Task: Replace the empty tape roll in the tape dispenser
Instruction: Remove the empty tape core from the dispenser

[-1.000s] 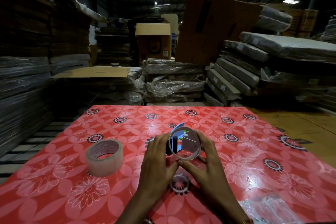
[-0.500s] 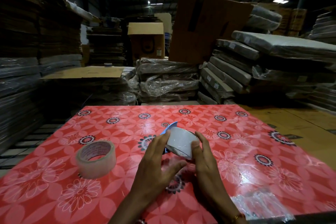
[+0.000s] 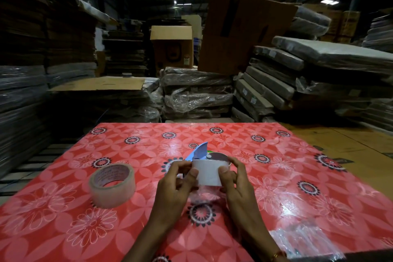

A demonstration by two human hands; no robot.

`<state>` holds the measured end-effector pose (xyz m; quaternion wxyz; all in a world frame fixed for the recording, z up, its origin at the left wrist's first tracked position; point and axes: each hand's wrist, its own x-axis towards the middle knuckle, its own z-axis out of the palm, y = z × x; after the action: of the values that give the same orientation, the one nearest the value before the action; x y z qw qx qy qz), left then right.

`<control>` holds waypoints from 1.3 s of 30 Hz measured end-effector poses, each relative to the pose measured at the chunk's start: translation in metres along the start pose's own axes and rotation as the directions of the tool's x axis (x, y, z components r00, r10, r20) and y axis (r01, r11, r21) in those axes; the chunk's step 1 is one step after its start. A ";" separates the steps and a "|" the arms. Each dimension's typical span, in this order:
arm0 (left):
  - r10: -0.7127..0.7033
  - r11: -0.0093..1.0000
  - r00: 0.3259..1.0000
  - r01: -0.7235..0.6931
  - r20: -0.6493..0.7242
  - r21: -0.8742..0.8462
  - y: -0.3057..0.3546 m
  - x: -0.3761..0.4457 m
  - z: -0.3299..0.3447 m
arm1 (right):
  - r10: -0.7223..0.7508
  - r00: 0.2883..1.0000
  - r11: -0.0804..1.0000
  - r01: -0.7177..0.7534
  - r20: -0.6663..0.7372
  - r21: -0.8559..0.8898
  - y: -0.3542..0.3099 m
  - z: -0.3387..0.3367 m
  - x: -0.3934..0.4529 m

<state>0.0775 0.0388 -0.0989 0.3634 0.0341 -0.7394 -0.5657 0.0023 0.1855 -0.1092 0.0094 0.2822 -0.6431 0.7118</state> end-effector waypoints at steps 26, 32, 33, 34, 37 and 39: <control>0.186 0.948 0.977 -0.205 0.099 0.244 -0.003 0.001 -0.001 | -0.105 0.978 0.957 0.148 0.177 -0.250 -0.015 0.001 -0.008; 0.352 0.800 0.931 -0.352 0.095 0.485 0.002 -0.004 0.002 | -0.130 0.980 0.926 0.175 0.151 -0.335 -0.016 0.000 -0.008; 0.364 0.783 0.926 -0.363 0.100 0.505 0.002 -0.005 0.002 | -0.129 0.979 0.927 0.175 0.157 -0.331 -0.016 0.001 -0.008; 0.375 0.768 0.921 -0.372 0.105 0.522 0.003 -0.006 0.003 | -0.128 0.979 0.931 0.174 0.160 -0.321 -0.017 0.001 -0.008; 0.392 0.737 0.912 -0.389 0.120 0.553 0.004 -0.007 0.002 | -0.131 0.979 0.936 0.174 0.156 -0.307 -0.018 0.001 -0.008; 0.377 0.736 0.917 -0.383 0.132 0.558 0.004 -0.007 0.002 | -0.119 0.982 0.939 0.160 0.150 -0.303 -0.019 0.002 -0.008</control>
<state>0.0832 0.0449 -0.0990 0.4400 -0.0125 -0.8677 -0.2308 0.0170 0.1902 -0.0957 0.0628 0.3675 -0.7257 0.5782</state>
